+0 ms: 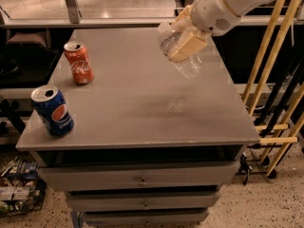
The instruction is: Knock water bottle over
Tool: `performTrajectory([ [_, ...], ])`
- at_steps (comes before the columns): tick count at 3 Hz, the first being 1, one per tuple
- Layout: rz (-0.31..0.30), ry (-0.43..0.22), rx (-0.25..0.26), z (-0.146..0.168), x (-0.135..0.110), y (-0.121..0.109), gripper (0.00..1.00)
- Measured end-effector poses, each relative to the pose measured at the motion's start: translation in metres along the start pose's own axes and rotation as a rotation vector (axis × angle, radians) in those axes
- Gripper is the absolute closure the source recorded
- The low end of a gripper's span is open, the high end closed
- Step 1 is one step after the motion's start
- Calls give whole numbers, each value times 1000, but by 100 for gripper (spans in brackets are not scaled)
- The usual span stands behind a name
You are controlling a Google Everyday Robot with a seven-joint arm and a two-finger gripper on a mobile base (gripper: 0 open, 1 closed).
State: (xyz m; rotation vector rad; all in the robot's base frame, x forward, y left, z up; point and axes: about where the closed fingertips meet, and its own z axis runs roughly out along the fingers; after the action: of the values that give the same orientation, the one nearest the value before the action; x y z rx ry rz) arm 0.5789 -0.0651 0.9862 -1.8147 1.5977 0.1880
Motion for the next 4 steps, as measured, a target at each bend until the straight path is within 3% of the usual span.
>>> performTrajectory([
  [1, -103, 128, -49, 20, 1, 12, 100],
  [2, -174, 191, -126, 46, 1, 25, 100],
  [3, -217, 231, -234, 78, 6, 43, 100],
  [4, -230, 245, -288, 93, 10, 51, 100],
])
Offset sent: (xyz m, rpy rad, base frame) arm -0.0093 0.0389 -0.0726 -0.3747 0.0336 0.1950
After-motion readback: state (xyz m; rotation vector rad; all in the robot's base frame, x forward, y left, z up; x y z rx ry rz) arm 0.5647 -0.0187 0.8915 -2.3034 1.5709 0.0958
